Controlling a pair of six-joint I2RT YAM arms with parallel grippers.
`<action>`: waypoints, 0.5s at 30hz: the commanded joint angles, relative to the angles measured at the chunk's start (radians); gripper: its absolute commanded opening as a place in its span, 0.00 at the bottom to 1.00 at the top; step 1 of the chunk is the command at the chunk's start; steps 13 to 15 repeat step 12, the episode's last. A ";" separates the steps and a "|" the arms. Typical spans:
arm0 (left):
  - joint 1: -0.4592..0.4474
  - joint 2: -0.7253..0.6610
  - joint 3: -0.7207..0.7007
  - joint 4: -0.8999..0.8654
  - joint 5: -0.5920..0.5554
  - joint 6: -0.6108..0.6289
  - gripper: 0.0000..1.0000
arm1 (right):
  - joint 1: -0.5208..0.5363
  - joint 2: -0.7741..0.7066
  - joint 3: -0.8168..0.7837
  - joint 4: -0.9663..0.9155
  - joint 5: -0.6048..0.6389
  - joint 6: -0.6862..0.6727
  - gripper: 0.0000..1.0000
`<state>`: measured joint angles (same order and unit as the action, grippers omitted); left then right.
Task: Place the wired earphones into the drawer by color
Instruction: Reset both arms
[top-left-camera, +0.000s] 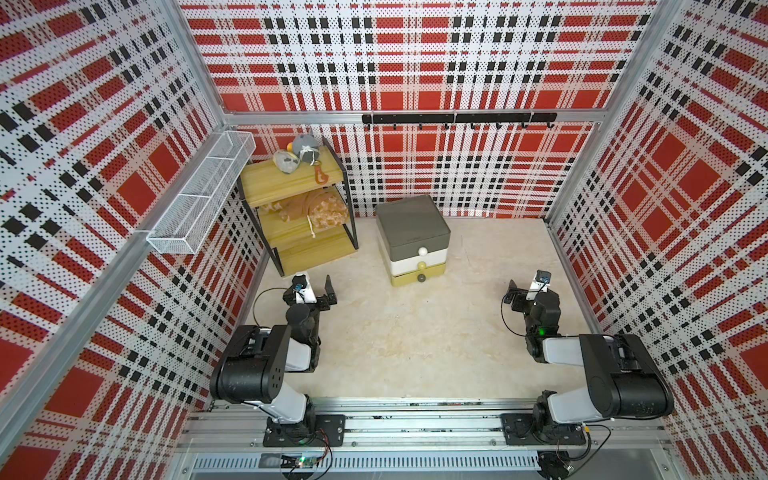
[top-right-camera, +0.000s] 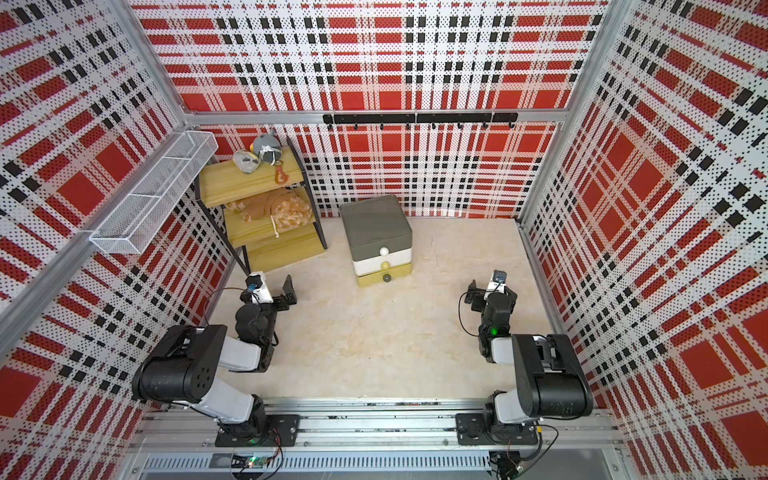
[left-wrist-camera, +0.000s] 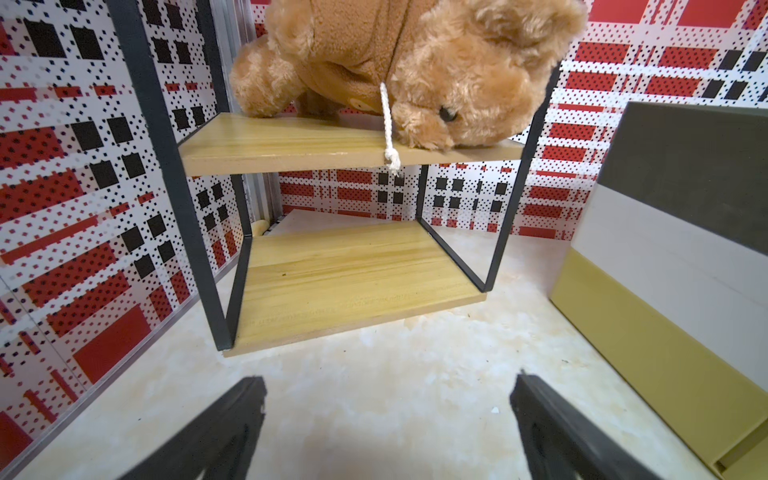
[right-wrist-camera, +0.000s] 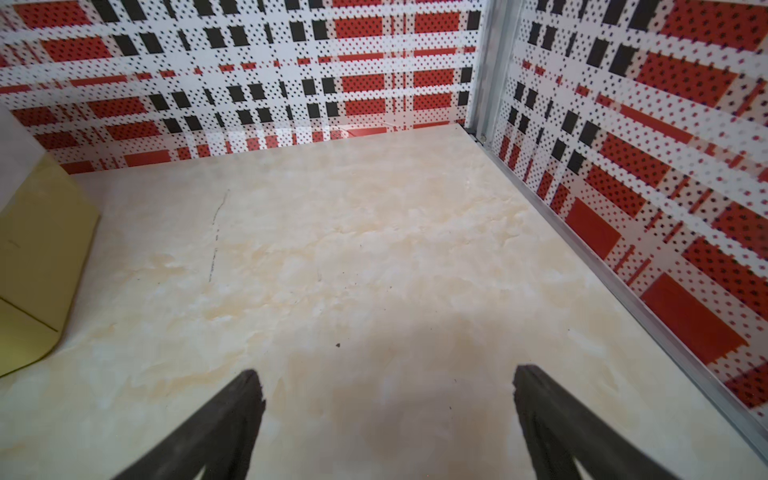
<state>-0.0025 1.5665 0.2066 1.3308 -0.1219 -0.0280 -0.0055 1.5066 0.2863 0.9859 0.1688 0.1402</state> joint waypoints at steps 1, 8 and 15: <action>-0.006 -0.001 0.011 0.024 -0.012 0.008 0.99 | 0.022 0.027 0.019 0.060 -0.044 -0.054 1.00; -0.007 0.000 0.011 0.024 -0.011 0.009 0.99 | 0.033 0.039 0.025 0.077 -0.041 -0.072 1.00; -0.006 0.010 0.022 0.021 -0.008 0.009 0.99 | 0.034 0.035 0.028 0.060 -0.038 -0.070 1.00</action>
